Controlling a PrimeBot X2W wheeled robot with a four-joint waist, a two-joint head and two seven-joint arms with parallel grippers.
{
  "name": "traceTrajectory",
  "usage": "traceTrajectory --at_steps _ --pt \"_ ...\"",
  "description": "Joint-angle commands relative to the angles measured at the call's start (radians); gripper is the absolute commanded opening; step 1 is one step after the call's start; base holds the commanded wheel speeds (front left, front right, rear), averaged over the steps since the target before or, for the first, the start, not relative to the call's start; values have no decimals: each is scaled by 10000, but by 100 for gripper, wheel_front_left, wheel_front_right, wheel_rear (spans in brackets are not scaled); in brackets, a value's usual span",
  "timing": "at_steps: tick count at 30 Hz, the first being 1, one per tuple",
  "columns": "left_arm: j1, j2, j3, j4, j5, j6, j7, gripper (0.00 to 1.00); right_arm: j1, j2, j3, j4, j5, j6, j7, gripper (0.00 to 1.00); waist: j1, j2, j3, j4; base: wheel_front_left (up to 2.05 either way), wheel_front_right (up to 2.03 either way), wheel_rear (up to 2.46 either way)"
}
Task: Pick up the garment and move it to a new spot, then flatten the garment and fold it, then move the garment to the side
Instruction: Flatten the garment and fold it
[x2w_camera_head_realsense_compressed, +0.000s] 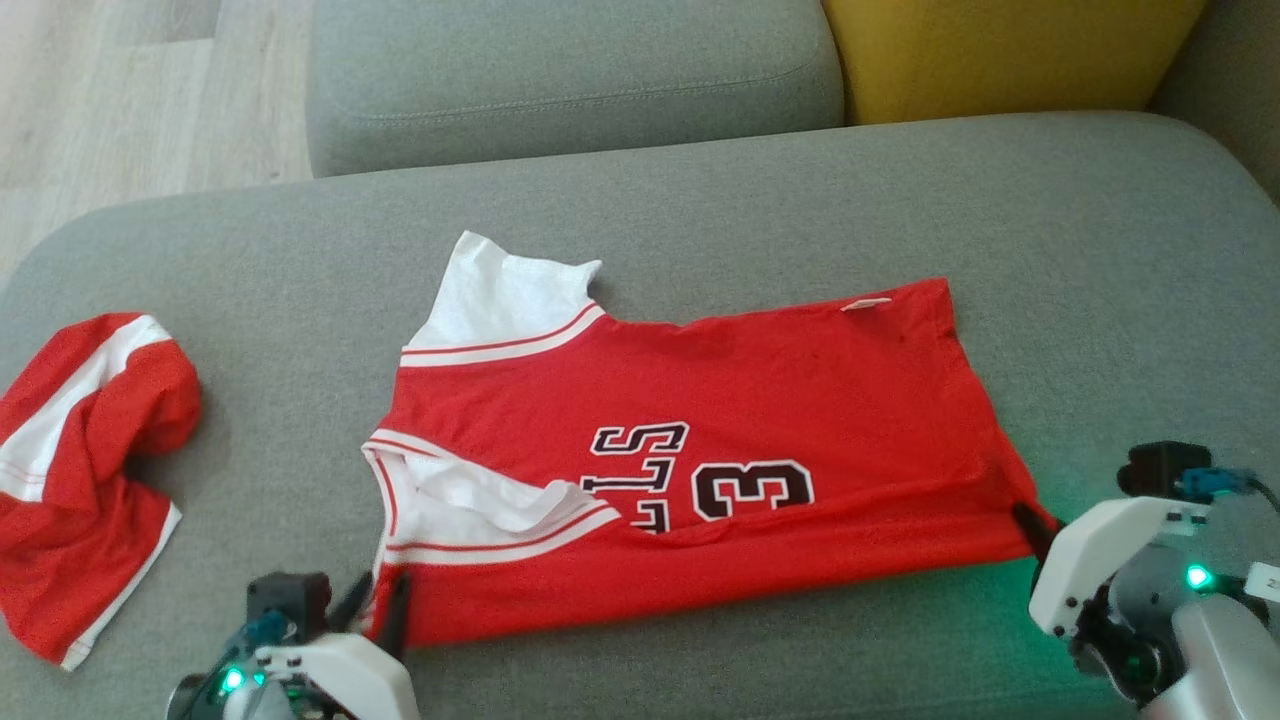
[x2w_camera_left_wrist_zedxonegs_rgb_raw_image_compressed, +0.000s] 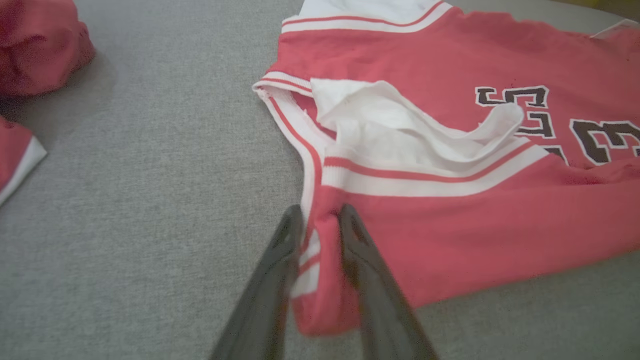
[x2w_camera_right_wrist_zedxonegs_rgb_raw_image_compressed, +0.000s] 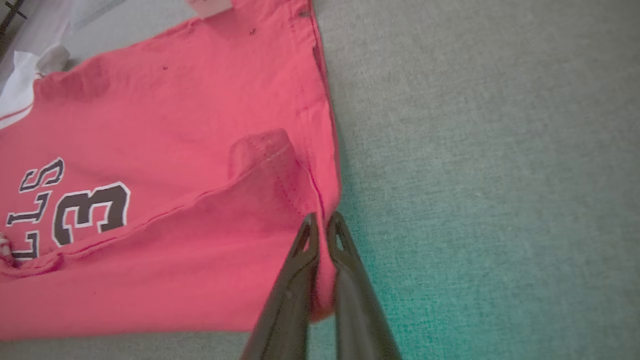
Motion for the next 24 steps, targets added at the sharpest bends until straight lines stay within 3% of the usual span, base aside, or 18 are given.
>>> traceTrajectory --at_steps 1,6,11,17,24 --pt "-400 232 437 -348 -51 108 -54 97 -242 -123 -27 -479 -115 33 -84 100 0 0 17 -13 0 0 0" --pt "-604 26 797 -611 -152 481 -848 100 -198 321 -628 -1457 -394 33 -672 100 0 0 78 -89 0 0 0" --pt "-981 -192 1380 -1162 -254 679 -2107 100 -375 507 -647 -2453 -743 33 -2103 100 0 0 190 -178 0 0 0" --pt "-1495 -462 1993 -1913 -141 558 -2343 100 -757 663 -276 -2774 -1087 33 -3587 100 0 0 671 -309 0 0 0" --pt "-2659 -275 1699 -1398 411 256 -2249 100 -1588 725 160 -2541 -1494 33 -4103 100 0 0 1555 -464 0 0 0"
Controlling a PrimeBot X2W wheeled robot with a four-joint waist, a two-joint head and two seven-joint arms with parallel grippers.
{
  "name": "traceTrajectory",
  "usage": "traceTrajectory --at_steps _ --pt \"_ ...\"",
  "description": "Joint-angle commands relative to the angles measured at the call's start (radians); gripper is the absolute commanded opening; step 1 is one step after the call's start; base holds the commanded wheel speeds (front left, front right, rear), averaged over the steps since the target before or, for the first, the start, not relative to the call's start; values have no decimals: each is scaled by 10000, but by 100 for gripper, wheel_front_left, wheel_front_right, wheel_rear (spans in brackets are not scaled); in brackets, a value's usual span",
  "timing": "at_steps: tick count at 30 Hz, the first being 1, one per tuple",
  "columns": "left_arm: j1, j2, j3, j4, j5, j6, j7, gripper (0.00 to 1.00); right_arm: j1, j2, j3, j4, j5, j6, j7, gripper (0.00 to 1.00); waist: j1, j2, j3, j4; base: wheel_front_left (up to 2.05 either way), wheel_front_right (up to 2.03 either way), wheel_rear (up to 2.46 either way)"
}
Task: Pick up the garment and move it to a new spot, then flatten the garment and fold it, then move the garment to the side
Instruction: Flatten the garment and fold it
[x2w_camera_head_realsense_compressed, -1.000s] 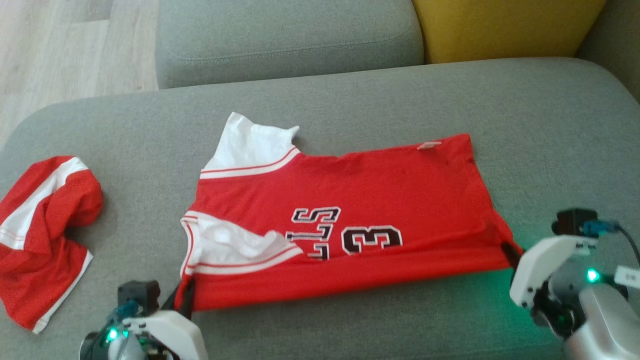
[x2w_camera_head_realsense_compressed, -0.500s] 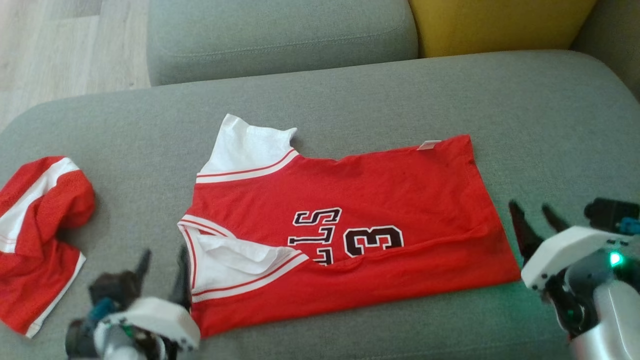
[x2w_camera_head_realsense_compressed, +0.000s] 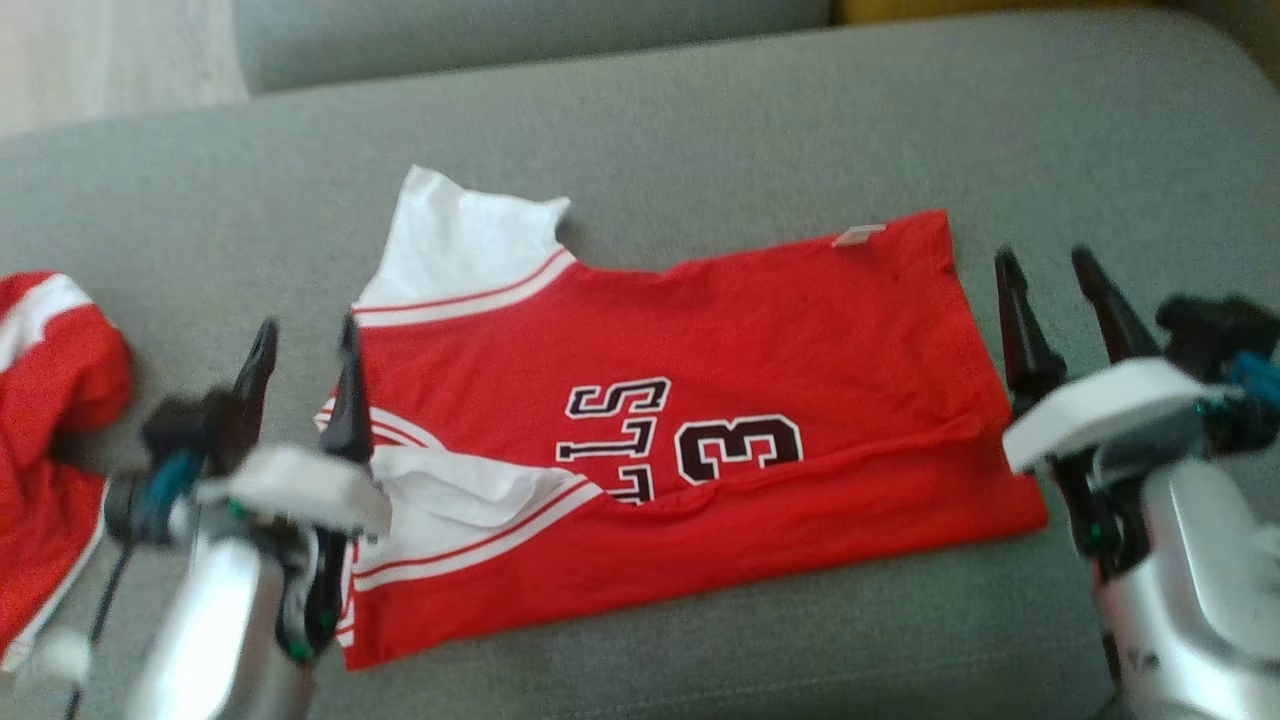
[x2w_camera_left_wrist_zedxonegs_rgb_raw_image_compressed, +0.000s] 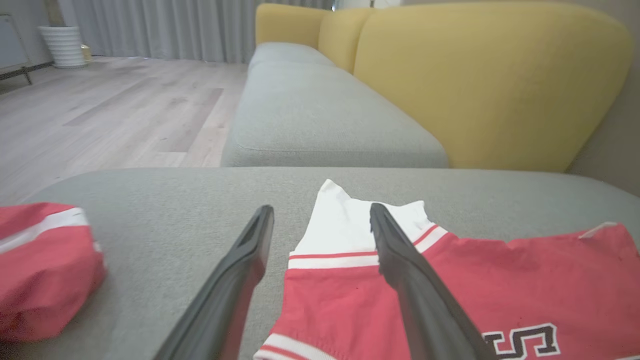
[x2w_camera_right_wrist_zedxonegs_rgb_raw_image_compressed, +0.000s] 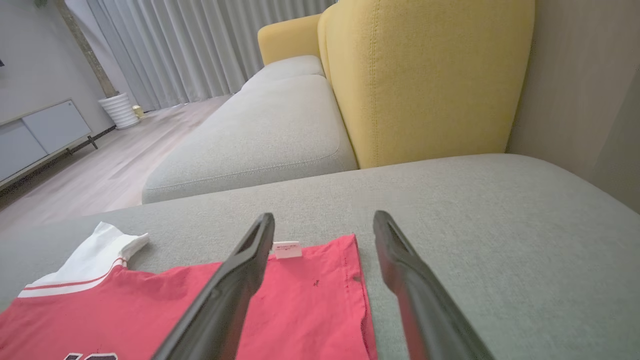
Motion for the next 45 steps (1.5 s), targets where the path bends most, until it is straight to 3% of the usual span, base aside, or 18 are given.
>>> traceTrajectory --at_steps 1,15,22,26,35,36,37,45 --pt "-867 322 235 -114 125 -104 156 100 -577 7 256 -259 -77 33 -116 100 0 0 423 -125 0 0 0" --pt "-5894 1872 -1064 3235 821 -1956 3299 100 -2977 169 1208 575 -452 33 -274 100 0 0 2382 -1063 0 0 0" --pt "-7598 2558 -1761 4570 523 -2205 4551 100 -3832 271 1763 888 -332 33 -388 100 0 0 3048 -1536 0 0 0" --pt "-8292 3164 -2778 5062 201 -2218 5079 100 -4182 310 1957 1123 -206 33 -565 100 0 0 3258 -1773 0 0 0" --pt "-8771 3450 -3909 5656 -777 -2221 5394 100 -4444 301 1939 1483 -114 33 -759 100 0 0 3446 -2014 0 0 0" --pt "-8750 3411 -4057 5648 -1014 -2221 5502 43 -4447 278 1892 1545 -126 33 -755 100 0 0 3440 -2009 0 0 0" --pt "-8740 3391 -4193 5617 -1253 -2221 5593 0 -4446 252 1815 1618 -140 33 -739 100 0 0 3429 -1990 0 0 0" --pt "-8836 3356 -4463 5469 -2468 -2221 5540 0 -4486 194 1374 2243 96 33 -327 100 0 0 3177 -1564 0 0 0"
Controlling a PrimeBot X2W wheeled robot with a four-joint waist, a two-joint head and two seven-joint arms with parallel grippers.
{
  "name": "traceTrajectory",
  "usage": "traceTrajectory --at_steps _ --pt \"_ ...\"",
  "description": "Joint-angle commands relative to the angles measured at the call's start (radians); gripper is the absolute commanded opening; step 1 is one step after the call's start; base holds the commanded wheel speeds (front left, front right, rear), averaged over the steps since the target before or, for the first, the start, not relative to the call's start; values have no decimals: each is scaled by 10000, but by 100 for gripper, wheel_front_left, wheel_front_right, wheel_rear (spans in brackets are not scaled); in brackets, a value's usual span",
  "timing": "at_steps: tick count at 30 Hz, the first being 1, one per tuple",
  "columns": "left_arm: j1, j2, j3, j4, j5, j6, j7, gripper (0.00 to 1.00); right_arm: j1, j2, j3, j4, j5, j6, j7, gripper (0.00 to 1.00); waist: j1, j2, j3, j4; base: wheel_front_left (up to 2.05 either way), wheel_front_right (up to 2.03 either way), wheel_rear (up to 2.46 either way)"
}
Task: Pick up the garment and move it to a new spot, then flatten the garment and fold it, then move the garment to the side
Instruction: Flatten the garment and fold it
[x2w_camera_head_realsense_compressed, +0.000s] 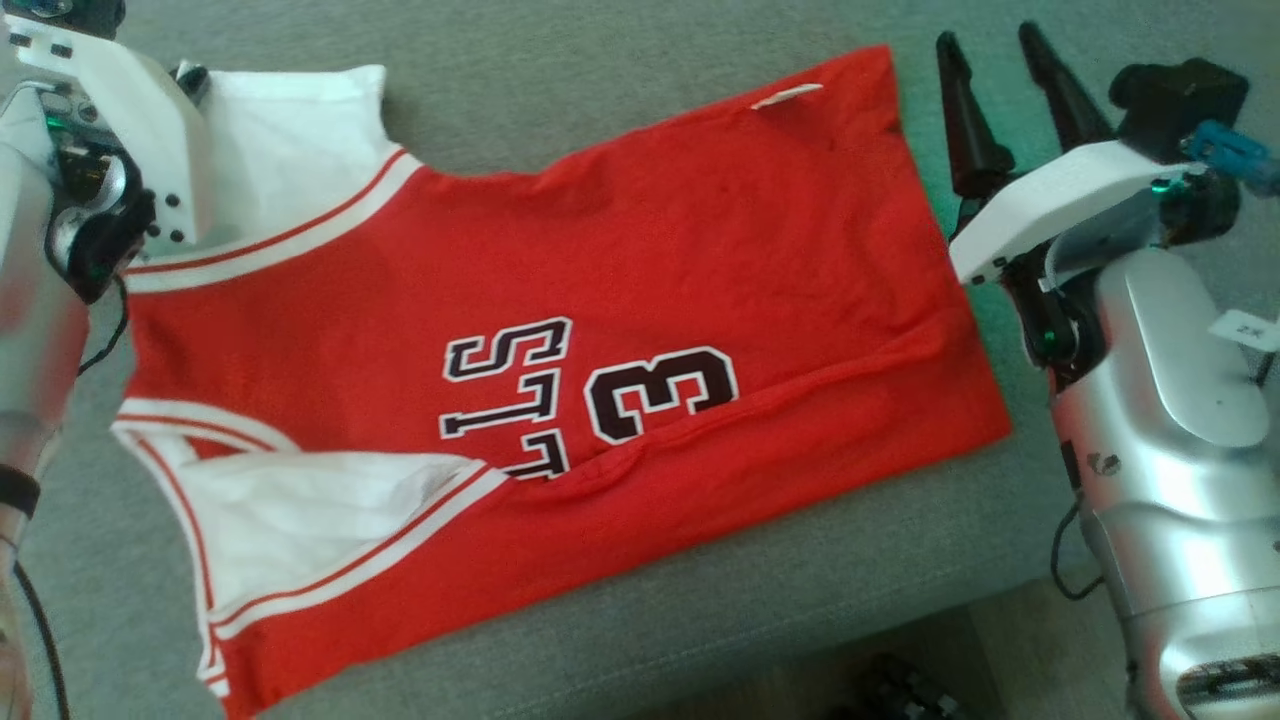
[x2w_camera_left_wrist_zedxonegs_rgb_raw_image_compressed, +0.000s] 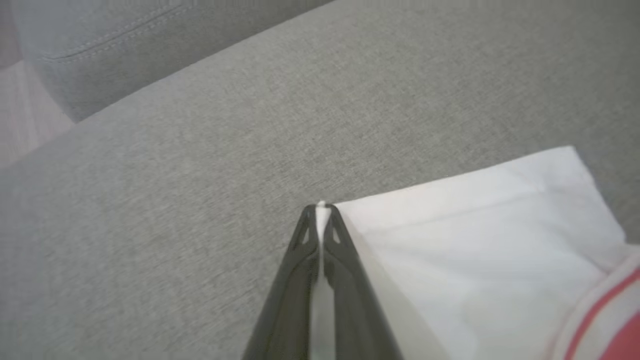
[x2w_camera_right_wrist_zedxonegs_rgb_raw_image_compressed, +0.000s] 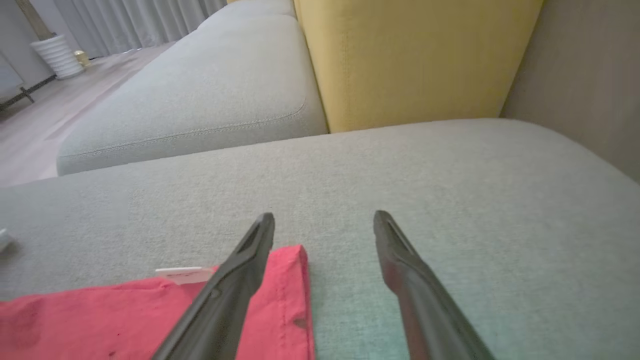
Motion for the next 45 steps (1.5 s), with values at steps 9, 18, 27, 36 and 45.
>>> traceTrajectory --at_steps 9,18,27,36,45 --pt "114 50 701 -1004 -1173 16 -1411 0 -480 -959 664 701 1125 33 1371 100 0 0 -519 1165 0 0 0" --pt "1038 -217 667 -2261 -1616 43 -2004 0 -815 -2052 1585 1455 2366 33 2447 100 0 0 -581 2074 0 0 0" --pt "1512 -320 626 -3053 -1736 205 -2220 0 -1165 -2591 2210 2276 2986 33 2704 100 0 0 -529 2414 0 0 0" --pt "1692 -171 611 -3626 -1802 345 -2132 0 -1559 -2632 2519 3142 3322 33 2531 49 0 0 -371 2533 0 0 0" --pt "1660 15 677 -3674 -1626 755 -2266 0 -1874 -2787 2903 3241 3588 33 1882 0 0 0 -379 2478 0 0 0"
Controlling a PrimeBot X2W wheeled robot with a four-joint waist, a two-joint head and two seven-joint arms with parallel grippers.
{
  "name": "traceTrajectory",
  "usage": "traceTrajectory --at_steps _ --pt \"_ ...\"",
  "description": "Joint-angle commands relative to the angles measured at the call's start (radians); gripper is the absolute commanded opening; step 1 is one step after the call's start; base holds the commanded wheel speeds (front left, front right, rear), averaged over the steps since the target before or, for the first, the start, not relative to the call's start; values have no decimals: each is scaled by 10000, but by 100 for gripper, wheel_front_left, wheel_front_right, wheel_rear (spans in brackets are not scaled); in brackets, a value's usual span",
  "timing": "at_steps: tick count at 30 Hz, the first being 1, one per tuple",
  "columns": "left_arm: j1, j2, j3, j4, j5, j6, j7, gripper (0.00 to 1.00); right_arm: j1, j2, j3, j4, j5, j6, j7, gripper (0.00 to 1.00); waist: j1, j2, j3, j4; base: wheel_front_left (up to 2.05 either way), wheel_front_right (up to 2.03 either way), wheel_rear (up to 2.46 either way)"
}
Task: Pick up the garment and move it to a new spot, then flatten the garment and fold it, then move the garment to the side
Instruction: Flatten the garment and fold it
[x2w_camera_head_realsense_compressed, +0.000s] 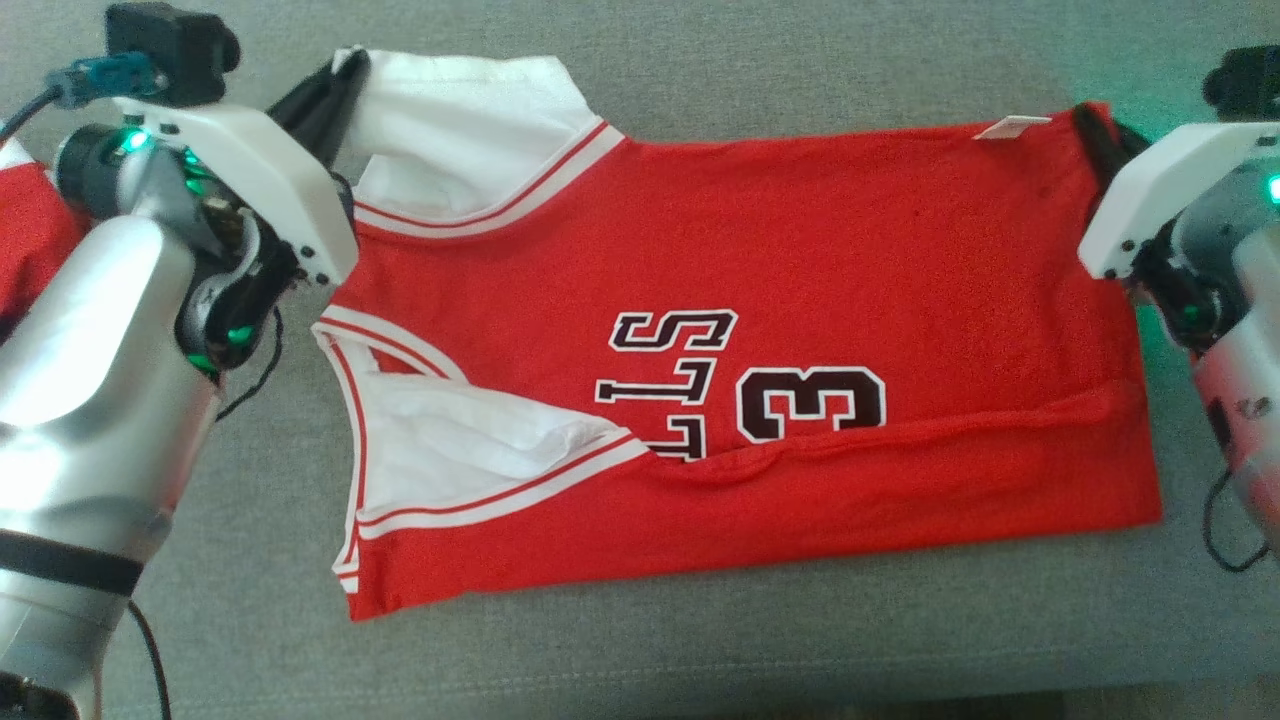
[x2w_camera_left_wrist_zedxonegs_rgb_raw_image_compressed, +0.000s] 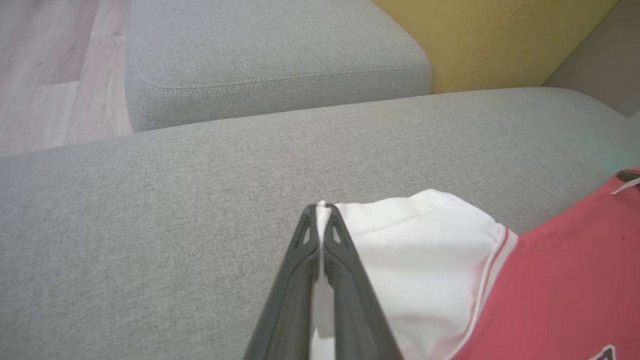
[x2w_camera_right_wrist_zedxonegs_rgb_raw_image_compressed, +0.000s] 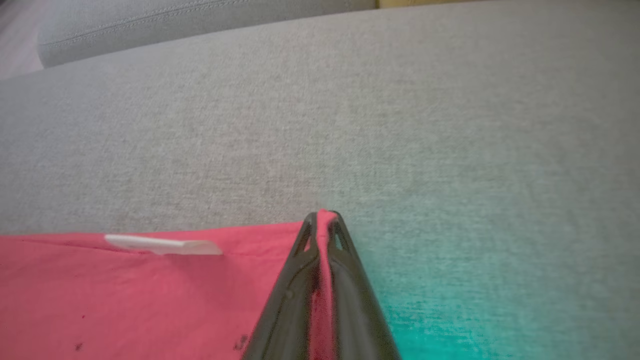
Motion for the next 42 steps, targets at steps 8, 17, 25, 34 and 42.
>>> traceTrajectory --at_steps 8,17,25,34,42 --pt "-906 403 605 186 371 381 -475 0 -800 -231 91 150 -71 33 -1296 0 0 0 84 -72 0 0 0" --pt "-1968 226 771 1242 907 746 -1722 0 -1709 150 -94 1080 -442 33 -2941 0 0 0 215 -286 0 0 0" --pt "-2045 -197 429 2106 1084 325 -2440 0 -1841 462 4 1796 -433 33 -3786 0 0 0 -25 -245 0 0 0" --pt "-734 -6 3 1947 880 -164 -2424 0 -517 71 983 1458 147 33 -3505 0 0 0 -1124 -69 0 0 0" --pt "698 596 -290 693 611 -151 -1603 0 486 -493 1649 929 874 33 -2329 0 0 0 -1915 19 0 0 0"
